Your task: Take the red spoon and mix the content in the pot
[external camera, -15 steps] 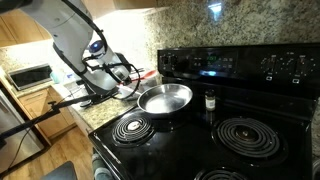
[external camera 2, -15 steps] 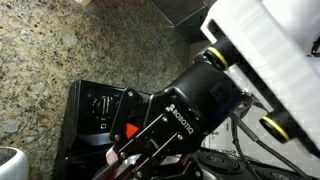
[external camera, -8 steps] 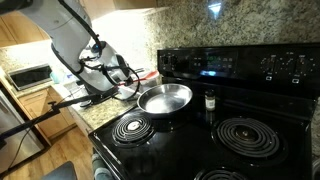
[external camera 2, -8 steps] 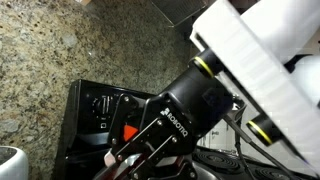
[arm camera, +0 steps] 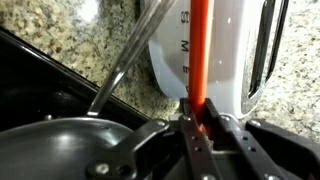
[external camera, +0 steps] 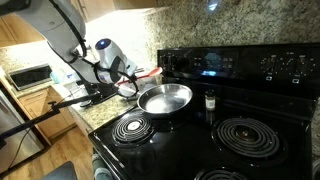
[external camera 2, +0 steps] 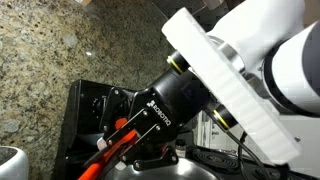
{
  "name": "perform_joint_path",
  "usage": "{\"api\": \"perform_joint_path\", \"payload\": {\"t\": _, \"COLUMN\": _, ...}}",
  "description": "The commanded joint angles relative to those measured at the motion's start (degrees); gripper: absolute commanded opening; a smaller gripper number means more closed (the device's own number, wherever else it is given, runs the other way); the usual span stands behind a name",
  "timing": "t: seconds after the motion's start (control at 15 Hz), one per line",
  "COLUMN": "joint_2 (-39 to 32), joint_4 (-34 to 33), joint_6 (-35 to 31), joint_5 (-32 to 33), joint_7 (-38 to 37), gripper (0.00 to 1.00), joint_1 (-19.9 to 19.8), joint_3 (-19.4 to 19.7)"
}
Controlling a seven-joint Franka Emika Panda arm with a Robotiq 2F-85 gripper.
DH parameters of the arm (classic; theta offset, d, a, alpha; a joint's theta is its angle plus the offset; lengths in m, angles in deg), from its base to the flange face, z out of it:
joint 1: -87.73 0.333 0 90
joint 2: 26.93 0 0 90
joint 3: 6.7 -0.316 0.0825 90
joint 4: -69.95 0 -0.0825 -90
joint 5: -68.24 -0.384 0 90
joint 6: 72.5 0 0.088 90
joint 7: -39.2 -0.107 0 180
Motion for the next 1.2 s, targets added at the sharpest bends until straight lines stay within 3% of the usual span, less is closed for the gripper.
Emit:
{"api": "perform_joint_path", "payload": {"t": 0.0, "joint_2": 2.05, "joint_4": 0.13, "joint_6": -1.3, "joint_5": -10.77, "joint_7": 9.54, "gripper": 0.04, "joint_1": 0.95, "joint_3": 0.42}}
{"api": "perform_joint_path", "payload": {"t": 0.33, "joint_2": 2.61, "joint_4": -0.75, "joint_6": -2.5, "joint_5": -21.63, "joint_7": 18.65, "gripper": 0.04, "joint_1": -0.22, "joint_3": -0.89}}
{"api": "perform_joint_path", "payload": {"t": 0.4, "joint_2": 2.6, "joint_4": -0.57, "joint_6": -2.7, "joint_5": -18.54, "joint_7": 15.6, "gripper": 0.04, "joint_1": -1.29, "joint_3": -1.35}}
{"api": "perform_joint_path", "payload": {"t": 0.53, "joint_2": 2.36, "joint_4": -0.56, "joint_6": -2.86, "joint_5": -18.89, "joint_7": 15.87, "gripper": 0.04, "joint_1": -2.6, "joint_3": -3.04}}
{"api": "perform_joint_path", "payload": {"t": 0.87, "joint_2": 2.58, "joint_4": -0.87, "joint_6": -4.27, "joint_5": -19.43, "joint_7": 15.26, "gripper": 0.04, "joint_1": -3.2, "joint_3": -2.54}}
{"api": "perform_joint_path", "payload": {"t": 1.0, "joint_2": 2.36, "joint_4": -0.44, "joint_6": -3.73, "joint_5": -19.4, "joint_7": 14.87, "gripper": 0.04, "joint_1": -5.0, "joint_3": -4.4}}
{"api": "perform_joint_path", "payload": {"t": 1.13, "joint_2": 1.67, "joint_4": -0.13, "joint_6": -2.61, "joint_5": -18.93, "joint_7": 14.65, "gripper": 0.04, "joint_1": -8.69, "joint_3": -8.84}}
